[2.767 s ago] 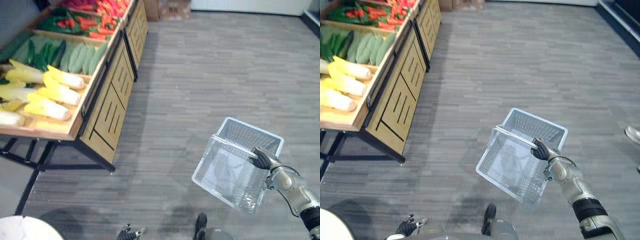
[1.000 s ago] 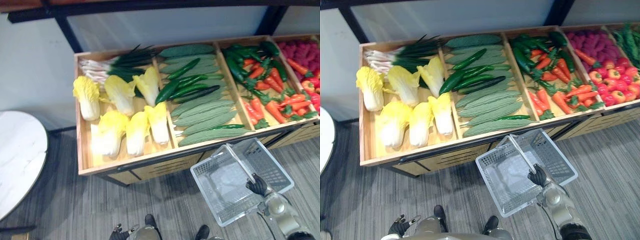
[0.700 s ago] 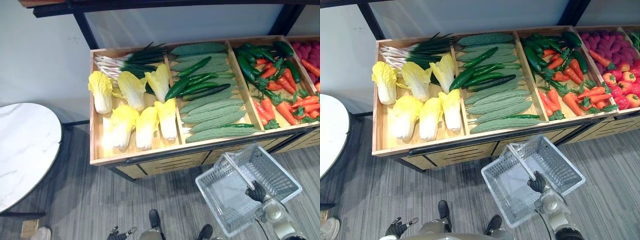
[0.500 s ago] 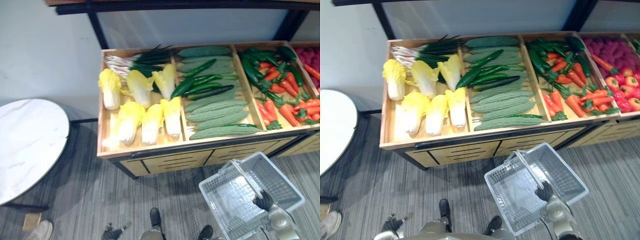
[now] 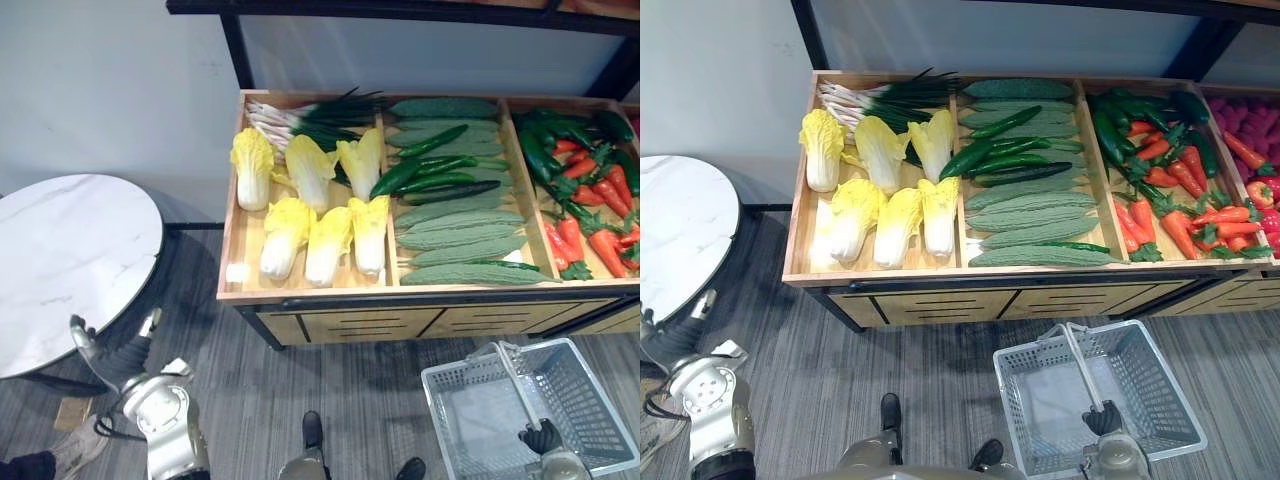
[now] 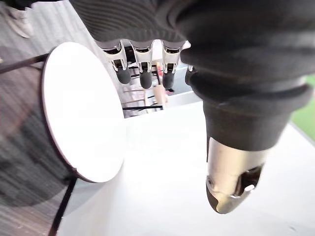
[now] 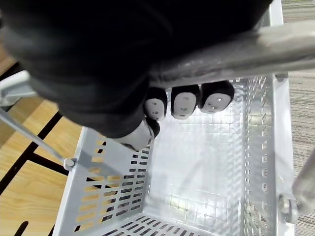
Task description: Pick vegetable in the basket
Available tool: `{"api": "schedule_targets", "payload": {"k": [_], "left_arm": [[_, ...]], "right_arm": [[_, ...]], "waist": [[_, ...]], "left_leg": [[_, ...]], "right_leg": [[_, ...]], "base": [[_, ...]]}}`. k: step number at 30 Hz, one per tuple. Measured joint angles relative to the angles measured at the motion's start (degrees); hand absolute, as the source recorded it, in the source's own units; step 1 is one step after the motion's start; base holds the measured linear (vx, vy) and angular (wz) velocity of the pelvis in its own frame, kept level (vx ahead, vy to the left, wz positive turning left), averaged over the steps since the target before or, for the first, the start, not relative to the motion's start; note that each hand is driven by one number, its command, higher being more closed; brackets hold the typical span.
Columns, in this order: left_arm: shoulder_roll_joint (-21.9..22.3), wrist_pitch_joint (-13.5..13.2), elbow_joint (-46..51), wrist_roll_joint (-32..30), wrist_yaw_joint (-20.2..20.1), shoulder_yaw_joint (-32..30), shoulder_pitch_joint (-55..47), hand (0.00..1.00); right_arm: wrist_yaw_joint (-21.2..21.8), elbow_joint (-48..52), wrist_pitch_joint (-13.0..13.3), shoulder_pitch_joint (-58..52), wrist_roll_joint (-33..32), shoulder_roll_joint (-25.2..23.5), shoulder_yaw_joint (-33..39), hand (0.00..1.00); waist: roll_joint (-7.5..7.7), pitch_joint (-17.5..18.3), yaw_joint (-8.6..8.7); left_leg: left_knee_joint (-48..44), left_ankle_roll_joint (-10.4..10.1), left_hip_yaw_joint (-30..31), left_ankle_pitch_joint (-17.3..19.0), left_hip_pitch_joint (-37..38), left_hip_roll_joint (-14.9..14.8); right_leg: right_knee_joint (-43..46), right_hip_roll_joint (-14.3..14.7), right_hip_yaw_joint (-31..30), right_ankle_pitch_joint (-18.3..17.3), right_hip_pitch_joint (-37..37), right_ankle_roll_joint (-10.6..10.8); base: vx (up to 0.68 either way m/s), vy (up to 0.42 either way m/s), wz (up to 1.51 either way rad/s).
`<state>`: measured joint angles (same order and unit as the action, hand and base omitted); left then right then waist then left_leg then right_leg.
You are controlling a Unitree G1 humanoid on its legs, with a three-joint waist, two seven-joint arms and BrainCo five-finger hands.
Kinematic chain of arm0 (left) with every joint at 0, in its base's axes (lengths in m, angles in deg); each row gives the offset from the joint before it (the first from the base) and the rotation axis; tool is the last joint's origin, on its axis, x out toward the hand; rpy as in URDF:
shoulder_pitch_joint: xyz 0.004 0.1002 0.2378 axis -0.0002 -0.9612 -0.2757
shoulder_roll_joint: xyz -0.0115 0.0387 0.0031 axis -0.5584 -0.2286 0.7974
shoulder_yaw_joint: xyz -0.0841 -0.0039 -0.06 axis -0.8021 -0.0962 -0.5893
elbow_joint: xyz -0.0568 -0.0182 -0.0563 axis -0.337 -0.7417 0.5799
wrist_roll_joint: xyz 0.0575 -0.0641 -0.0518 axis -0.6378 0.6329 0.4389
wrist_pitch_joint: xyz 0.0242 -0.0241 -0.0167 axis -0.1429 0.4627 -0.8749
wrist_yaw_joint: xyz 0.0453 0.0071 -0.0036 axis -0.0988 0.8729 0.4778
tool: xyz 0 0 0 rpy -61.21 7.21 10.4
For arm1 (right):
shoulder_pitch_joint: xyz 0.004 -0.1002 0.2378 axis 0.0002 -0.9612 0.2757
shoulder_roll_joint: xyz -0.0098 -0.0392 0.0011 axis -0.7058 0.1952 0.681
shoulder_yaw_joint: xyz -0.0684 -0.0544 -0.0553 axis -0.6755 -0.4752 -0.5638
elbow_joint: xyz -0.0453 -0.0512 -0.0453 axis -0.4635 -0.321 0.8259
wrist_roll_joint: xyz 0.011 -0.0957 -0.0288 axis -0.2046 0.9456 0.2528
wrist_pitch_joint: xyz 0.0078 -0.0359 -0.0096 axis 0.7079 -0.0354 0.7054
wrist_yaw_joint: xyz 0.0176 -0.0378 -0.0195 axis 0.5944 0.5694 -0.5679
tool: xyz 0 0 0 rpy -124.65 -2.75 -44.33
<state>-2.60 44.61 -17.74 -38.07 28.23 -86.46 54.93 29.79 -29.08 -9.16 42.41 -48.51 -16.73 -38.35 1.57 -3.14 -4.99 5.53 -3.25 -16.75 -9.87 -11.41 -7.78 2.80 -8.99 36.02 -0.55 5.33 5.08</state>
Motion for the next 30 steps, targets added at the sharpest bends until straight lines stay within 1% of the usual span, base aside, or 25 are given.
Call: {"api": "schedule_targets", "payload": {"k": [2, 3, 5, 7, 9, 15, 16, 18, 20, 21, 23, 26, 30], "left_arm": [[0.0, 0.1, 0.3, -0.2, 0.4, 0.1, 0.7, 0.00], [0.0, 0.4, 0.3, -1.3, 0.6, 0.2, 1.6, 0.00], [-0.4, 0.9, 0.2, -1.9, 1.0, 0.7, 2.8, 0.00], [-1.6, 1.7, -0.5, -2.5, 0.9, 1.5, 3.5, 0.00], [-3.7, 2.4, -3.3, -4.3, 0.8, 2.3, 4.3, 0.00], [-9.0, 3.2, -13.8, -4.3, -0.1, 4.0, 10.0, 0.00], [-9.8, 4.2, -15.6, -4.3, -0.1, 4.0, 11.2, 0.00], [-10.8, 4.8, -18.0, -4.3, -0.1, 4.1, 13.2, 0.00], [-12.9, 5.7, -21.4, -4.3, -0.1, 4.1, 15.5, 0.00], [-14.1, 6.6, -22.8, -4.3, -0.1, 4.1, 16.7, 0.00], [-15.0, 7.2, -23.4, -4.4, -0.2, 4.1, 18.3, 0.00], [-16.3, 7.5, -23.6, -6.3, -0.2, 4.2, 20.6, 0.00], [-17.9, 8.0, -24.6, -6.6, -0.2, 4.8, 23.6, 0.00]], "right_arm": [[0.0, -0.5, 0.0, 0.4, 0.0, 0.0, 0.0, 1.00], [0.0, -0.5, 0.0, 0.4, 0.0, 0.0, -0.2, 1.00], [0.1, -0.5, 0.0, 0.5, 0.0, 0.0, -1.0, 1.00], [0.3, 0.2, 0.0, 0.9, 0.0, 0.0, -2.9, 1.00], [0.6, 1.6, 0.1, 1.1, 0.0, 0.0, -4.7, 1.00], [1.5, 3.7, 0.1, 2.0, 0.2, 0.1, -8.9, 1.00], [1.7, 3.7, 0.3, 2.5, 0.5, 0.1, -9.5, 1.00], [1.9, 3.7, 0.9, 2.9, 0.7, 0.1, -9.5, 1.00], [2.0, 3.7, 1.1, 3.7, 0.9, 0.1, -9.7, 1.00], [2.0, 3.7, 1.1, 4.2, 0.9, 0.1, -10.0, 1.00], [2.0, 3.7, 1.1, 4.7, 0.9, 0.1, -10.2, 1.00], [1.9, 3.7, 1.1, 5.8, 0.9, 0.1, -10.5, 1.00], [1.4, 3.5, 1.1, 7.3, 0.9, 0.1, -11.2, 1.00]], "waist": [[-0.14, 0.1, 0.21], [-0.25, 0.2, 0.47], [-0.12, 0.2, 0.66], [0.09, 0.4, 1.23], [0.09, 0.4, 1.94], [0.57, 0.1, 2.27], [0.67, 0.1, 2.63], [0.87, -0.1, 2.99], [1.32, -0.7, 3.07], [1.56, -0.9, 3.17], [1.80, -1.7, 3.26], [1.95, -3.4, 3.29], [1.91, -5.1, 3.19]], "left_leg": [[0.0, 0.0, -0.4, 0.0, 0.6, -0.3], [0.0, -0.3, -0.6, 0.2, 0.6, -0.7], [0.0, -0.3, -1.3, 0.3, 0.6, -1.3], [0.2, -0.3, -1.7, 0.3, 0.6, -1.9], [0.2, -0.3, -2.4, 0.3, 0.6, -2.3], [0.3, -1.1, -4.8, 0.8, 0.5, -3.2], [0.3, -1.2, -5.1, 0.9, 0.3, -3.3], [0.2, -1.0, -5.4, 0.8, -0.2, -3.4], [0.0, -0.9, -6.2, 0.6, -0.7, -3.5], [0.0, -0.8, -6.4, 0.6, -0.8, -3.5], [0.0, -0.9, -6.4, 0.5, -0.8, -3.5], [0.0, -0.9, -6.5, 0.5, -0.8, -3.5], [0.0, -0.9, -7.7, 0.5, -1.5, -3.5]], "right_leg": [[0.0, 0.2, -1.2, 0.0, 0.1, 0.0], [0.0, 0.6, -1.6, 0.0, 0.4, -0.1], [0.0, 1.1, -2.1, 0.0, 0.8, -0.4], [0.1, 1.7, -3.1, -0.1, 1.4, -0.9], [0.1, 2.0, -3.8, -0.2, 2.0, -1.0], [-0.2, 2.8, -6.2, 0.1, 3.8, -1.4], [-0.3, 2.9, -6.6, 0.1, 4.2, -1.4], [-0.2, 3.1, -6.9, 0.1, 4.9, -1.6], [-0.1, 3.2, -7.8, 0.4, 5.9, -1.9], [0.1, 3.2, -8.4, 0.5, 6.4, -2.2], [0.0, 3.3, -8.5, 0.6, 6.5, -2.2], [-0.3, 3.5, -9.0, 0.6, 6.6, -2.2], [-0.2, 3.7, -10.1, 0.7, 8.1, -2.3]], "base": [[0.01, -0.022, -0.33], [0.01, -0.025, -0.19], [0.00, -0.034, -0.19], [0.00, -0.032, -0.22], [0.00, -0.027, -0.24], [0.04, -0.020, -0.23], [0.06, -0.017, -0.14], [0.12, -0.025, -0.14], [0.13, -0.020, -0.23], [0.09, -0.013, -0.20], [0.11, -0.013, -0.10], [0.09, -0.011, -0.08], [0.05, -0.011, -0.14]]}}
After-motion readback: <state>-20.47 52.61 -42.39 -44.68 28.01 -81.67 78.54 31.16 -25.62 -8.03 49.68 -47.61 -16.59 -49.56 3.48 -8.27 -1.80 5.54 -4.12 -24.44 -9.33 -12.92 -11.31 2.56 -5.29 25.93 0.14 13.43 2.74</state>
